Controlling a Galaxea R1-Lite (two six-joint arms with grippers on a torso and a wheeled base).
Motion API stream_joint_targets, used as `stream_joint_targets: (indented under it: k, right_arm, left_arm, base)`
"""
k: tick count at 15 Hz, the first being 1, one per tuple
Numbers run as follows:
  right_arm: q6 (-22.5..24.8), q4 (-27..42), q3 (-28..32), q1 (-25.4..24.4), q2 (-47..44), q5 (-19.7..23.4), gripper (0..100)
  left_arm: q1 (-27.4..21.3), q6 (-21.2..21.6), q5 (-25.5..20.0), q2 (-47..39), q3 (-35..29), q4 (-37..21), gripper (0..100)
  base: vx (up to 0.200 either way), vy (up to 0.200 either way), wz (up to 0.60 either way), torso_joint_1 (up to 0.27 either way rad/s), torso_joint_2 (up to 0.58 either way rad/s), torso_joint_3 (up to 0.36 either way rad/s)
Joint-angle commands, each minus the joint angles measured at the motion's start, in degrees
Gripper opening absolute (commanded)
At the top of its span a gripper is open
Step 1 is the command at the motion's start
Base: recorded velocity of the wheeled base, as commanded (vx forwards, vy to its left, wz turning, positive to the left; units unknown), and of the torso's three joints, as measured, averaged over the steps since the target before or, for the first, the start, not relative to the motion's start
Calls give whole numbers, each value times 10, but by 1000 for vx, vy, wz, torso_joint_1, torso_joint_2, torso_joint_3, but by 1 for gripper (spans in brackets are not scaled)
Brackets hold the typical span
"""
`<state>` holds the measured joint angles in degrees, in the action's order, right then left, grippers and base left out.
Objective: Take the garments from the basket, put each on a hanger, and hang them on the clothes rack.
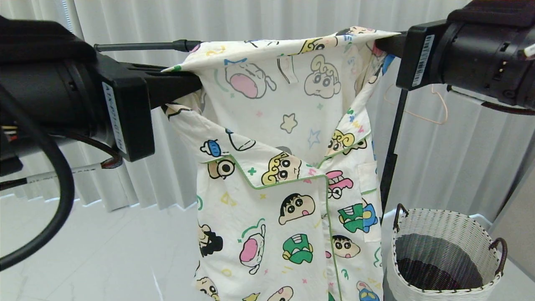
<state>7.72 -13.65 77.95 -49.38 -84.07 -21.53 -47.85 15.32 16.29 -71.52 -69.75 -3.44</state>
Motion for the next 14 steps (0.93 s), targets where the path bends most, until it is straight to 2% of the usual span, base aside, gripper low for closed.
stream_joint_targets:
  k: [1,3,5,8,9,12,14]
  right_arm:
    - [1,38,3,1,41,-4,0]
    - [1,114,8,9,84,2,0]
    - [0,178,17,5,131,31,0]
    - [-12,244,19,-28,188,75,0]
    - [-29,265,20,-54,201,82,0]
    - [-60,308,20,-186,218,83,0]
    - [-63,307,20,-228,204,83,0]
  left_arm:
    - [-9,3,2,3,-1,0,0]
    - [-12,24,1,2,-4,12,0]
    - [-12,37,1,-11,-3,50,0]
    - [-30,43,1,-49,-25,108,0]
    - [-32,43,2,-68,-40,127,0]
    - [-32,37,2,-120,-83,149,0]
    - [-32,35,2,-143,-104,150,0]
  base:
    - [0,0,0,0,0,0]
    - [0,0,0,0,0,0]
    - [0,0,0,0,0,0]
    - [0,0,0,0,0,0]
    - [0,0,0,0,0,0]
    - [0,0,0,0,0,0]
    - [0,0,0,0,0,0]
